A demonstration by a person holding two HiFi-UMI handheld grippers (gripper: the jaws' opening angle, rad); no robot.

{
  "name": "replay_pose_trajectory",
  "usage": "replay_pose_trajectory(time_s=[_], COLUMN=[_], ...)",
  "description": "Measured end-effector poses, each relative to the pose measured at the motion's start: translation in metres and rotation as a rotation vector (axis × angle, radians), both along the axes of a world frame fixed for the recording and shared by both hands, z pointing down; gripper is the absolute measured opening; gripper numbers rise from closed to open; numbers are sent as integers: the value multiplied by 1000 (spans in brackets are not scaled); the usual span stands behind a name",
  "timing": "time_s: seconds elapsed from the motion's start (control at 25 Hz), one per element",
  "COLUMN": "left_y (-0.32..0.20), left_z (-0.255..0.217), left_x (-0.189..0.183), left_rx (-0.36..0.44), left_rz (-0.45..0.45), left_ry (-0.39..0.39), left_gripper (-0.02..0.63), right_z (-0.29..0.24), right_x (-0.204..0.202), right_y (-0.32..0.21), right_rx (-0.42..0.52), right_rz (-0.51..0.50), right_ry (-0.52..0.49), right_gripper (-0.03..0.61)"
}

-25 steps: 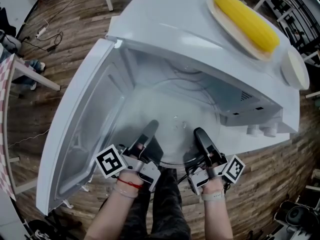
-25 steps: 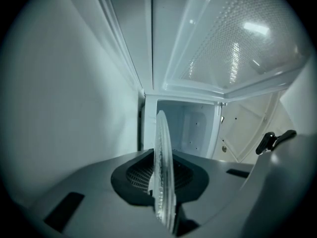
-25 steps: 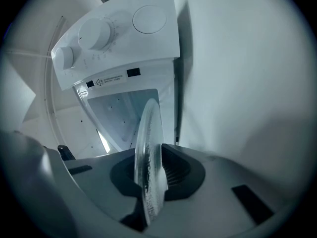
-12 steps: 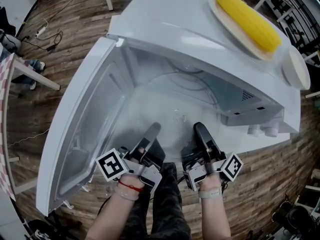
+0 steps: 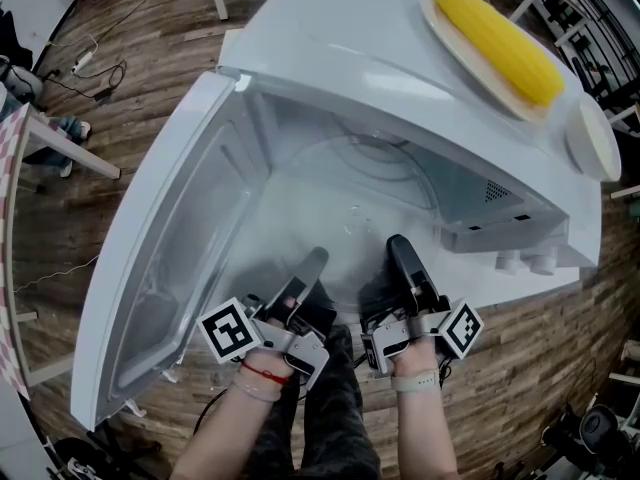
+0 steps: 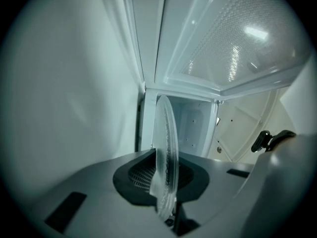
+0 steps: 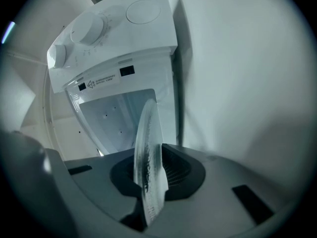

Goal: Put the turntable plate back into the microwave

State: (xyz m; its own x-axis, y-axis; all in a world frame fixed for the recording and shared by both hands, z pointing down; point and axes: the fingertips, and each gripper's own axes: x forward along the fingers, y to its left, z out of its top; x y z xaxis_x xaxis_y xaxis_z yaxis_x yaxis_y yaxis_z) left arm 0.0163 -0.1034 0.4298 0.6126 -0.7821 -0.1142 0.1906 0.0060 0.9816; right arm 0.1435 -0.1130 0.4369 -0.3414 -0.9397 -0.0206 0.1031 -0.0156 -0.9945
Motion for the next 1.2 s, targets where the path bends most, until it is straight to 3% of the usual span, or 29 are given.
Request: replay_pose_trajectory(time_s=[0.44, 0.92, 1.2], left_y=[-10, -20, -22], left_z=[1, 1, 0], left_x=[-1, 3, 2], left_rx=[-34, -4, -2], left_rz=[-53, -50, -61], left_ry=[58, 11, 19], left_gripper=[44, 41, 40], right_z=[-3, -5, -6], right_x=[-2, -11, -11], right_y=[18, 30, 28], right_rx=[16, 18, 32], right_rz=[-12, -99, -78], right_ry=[-44, 100, 91], right_gripper=[43, 41, 41])
